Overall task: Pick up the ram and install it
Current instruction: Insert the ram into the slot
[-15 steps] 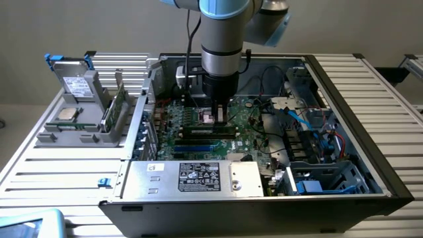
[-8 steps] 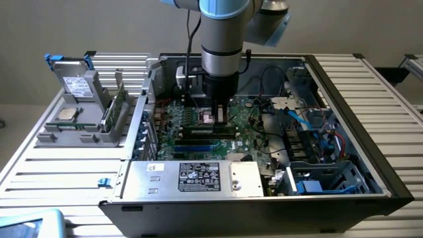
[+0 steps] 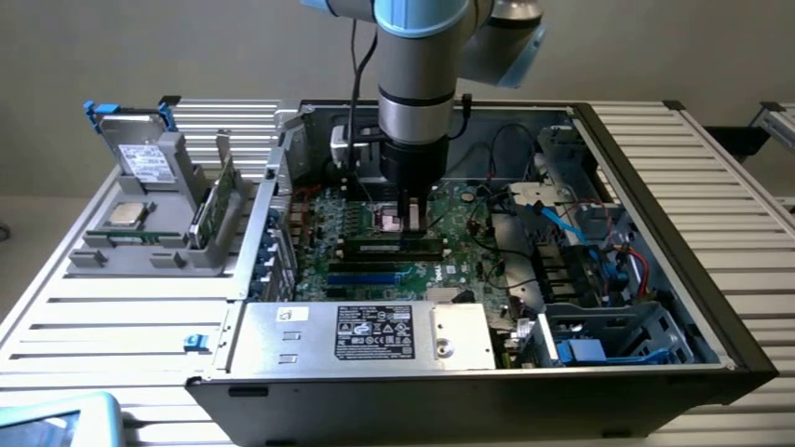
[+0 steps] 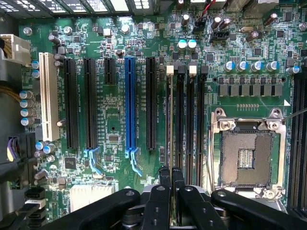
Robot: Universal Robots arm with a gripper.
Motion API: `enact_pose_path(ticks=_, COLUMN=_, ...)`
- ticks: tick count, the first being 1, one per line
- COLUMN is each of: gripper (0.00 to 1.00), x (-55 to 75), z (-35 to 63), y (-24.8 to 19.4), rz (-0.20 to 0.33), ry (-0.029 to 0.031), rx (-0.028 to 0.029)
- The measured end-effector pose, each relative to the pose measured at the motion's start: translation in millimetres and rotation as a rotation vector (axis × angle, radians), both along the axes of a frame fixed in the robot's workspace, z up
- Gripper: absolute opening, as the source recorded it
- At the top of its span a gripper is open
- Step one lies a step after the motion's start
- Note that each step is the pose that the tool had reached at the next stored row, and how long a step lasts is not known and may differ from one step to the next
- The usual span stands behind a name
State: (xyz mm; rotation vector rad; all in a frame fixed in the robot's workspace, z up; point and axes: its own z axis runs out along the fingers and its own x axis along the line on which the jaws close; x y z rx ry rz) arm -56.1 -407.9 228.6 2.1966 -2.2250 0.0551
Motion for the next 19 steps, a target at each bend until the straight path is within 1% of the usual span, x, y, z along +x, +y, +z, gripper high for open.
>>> enact_pose_path(ticks=10, gripper=0.13, x=-1.5, z=-1.8, y=0.4, rz=0.000, ry=-0.0006, rx=0.0003)
enact_pose_path(ticks=14, gripper=0.13, x=-2.0, z=-1.8, y=0.5, rz=0.000, ry=-0.0021, rx=0.0002)
enact_pose_path(ticks=19, gripper=0.13, x=-2.1, z=-2.4, y=0.7, rz=0.000, ry=-0.0023, rx=0.0000)
